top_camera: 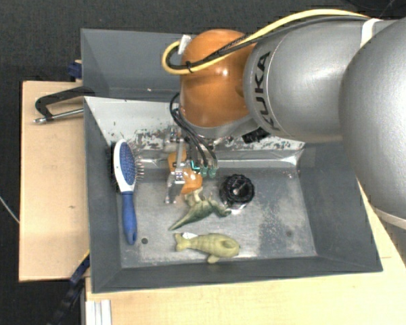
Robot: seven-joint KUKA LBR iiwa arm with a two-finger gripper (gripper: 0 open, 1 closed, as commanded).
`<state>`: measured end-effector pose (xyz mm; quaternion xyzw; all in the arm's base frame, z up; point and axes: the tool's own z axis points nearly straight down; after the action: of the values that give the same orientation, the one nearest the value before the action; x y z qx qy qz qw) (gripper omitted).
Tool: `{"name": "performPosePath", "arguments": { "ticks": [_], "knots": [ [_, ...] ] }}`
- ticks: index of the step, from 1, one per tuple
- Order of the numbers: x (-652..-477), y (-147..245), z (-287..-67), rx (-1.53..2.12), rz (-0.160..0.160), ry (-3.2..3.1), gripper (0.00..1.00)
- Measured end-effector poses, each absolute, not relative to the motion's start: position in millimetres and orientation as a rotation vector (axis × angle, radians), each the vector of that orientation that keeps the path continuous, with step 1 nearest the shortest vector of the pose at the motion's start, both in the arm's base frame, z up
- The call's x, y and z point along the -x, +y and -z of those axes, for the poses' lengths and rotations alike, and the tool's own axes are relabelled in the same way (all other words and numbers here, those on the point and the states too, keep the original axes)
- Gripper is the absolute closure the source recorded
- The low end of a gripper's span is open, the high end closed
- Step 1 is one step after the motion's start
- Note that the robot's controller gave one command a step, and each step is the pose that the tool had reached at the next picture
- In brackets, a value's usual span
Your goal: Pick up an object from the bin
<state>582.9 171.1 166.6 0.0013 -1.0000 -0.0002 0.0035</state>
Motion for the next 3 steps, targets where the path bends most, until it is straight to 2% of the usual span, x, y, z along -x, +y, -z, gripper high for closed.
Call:
{"name": "performPosePath", "arguments": {
  "ticks": [1,2,3],
  "knots": [
    [-565.7,114.5,-73.0,-0.668,0.006,-3.077,0.00],
    [-576.1,57.4,-102.9,-0.629,-0.003,-3.087,0.00],
    [-576.5,92.7,-110.7,-0.945,0.002,-3.004,0.00]
  ]
}}
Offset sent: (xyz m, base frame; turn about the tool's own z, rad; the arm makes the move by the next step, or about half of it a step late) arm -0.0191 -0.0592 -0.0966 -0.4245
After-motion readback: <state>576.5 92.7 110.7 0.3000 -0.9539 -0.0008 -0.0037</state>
